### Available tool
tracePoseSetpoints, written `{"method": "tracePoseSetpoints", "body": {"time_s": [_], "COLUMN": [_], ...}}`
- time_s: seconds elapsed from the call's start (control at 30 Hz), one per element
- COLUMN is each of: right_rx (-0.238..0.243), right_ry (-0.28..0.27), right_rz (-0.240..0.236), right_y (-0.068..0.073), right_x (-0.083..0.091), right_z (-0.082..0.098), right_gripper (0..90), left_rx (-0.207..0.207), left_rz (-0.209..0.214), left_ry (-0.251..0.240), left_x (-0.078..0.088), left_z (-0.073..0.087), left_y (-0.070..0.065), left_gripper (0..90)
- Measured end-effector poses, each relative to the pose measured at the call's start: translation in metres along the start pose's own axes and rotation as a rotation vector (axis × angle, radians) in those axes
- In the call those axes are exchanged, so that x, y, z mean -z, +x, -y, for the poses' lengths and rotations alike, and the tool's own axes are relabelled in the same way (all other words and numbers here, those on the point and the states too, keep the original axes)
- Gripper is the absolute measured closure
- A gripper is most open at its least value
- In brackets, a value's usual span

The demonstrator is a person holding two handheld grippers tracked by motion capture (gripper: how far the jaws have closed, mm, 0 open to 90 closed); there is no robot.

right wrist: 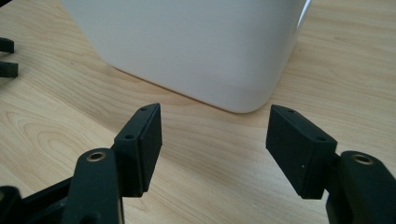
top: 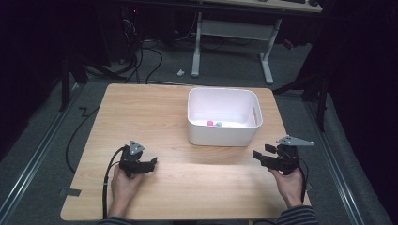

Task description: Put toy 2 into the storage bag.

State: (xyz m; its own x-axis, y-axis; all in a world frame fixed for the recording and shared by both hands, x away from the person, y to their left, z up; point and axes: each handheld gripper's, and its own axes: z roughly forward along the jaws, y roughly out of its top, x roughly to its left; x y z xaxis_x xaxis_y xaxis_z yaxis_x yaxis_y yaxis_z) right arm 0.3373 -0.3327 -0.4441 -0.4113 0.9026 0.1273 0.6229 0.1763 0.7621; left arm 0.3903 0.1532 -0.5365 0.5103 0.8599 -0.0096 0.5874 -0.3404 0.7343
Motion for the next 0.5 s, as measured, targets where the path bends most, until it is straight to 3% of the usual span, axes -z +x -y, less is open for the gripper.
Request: {"method": "tracePoseSetpoints", "body": {"time_s": [0.5], "right_rx": [-0.005], "right_ry": [0.067], "right_rz": [0.036], "right_y": [-0.006], "right_x": [-0.032], "right_z": [0.026], "right_gripper": [35.6], "left_rx": [0.0], "left_rz": [0.0], "left_ry": [-0.001], "left_x": [0.0], "left_z": [0.0], "left_y": [0.0], "left_gripper": [20.0]}}
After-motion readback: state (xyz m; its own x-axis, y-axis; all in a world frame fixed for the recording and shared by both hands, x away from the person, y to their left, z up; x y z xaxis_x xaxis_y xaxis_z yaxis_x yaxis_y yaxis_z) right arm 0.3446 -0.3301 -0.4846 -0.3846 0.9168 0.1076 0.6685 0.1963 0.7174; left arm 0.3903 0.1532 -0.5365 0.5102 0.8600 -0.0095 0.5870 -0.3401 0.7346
